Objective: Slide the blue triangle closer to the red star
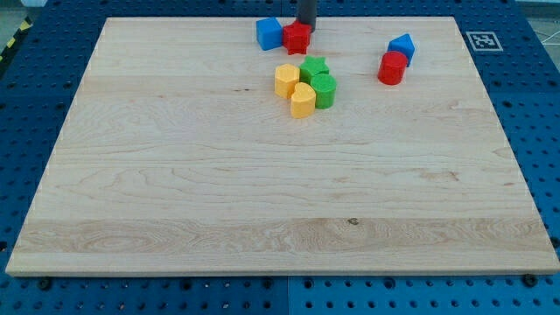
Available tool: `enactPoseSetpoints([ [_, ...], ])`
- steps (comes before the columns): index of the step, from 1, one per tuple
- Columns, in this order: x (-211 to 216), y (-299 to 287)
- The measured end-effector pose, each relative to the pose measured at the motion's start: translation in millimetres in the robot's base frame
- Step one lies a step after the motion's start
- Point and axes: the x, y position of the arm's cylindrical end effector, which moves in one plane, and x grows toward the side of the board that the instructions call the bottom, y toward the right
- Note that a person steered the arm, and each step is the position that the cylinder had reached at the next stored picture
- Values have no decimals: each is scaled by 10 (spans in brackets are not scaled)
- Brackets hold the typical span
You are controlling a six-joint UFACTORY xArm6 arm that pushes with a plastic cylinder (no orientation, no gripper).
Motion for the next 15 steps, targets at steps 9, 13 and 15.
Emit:
enactPoseSetpoints([
  [9, 712, 1856],
  [13, 761, 1270],
  [15, 1184, 1067],
])
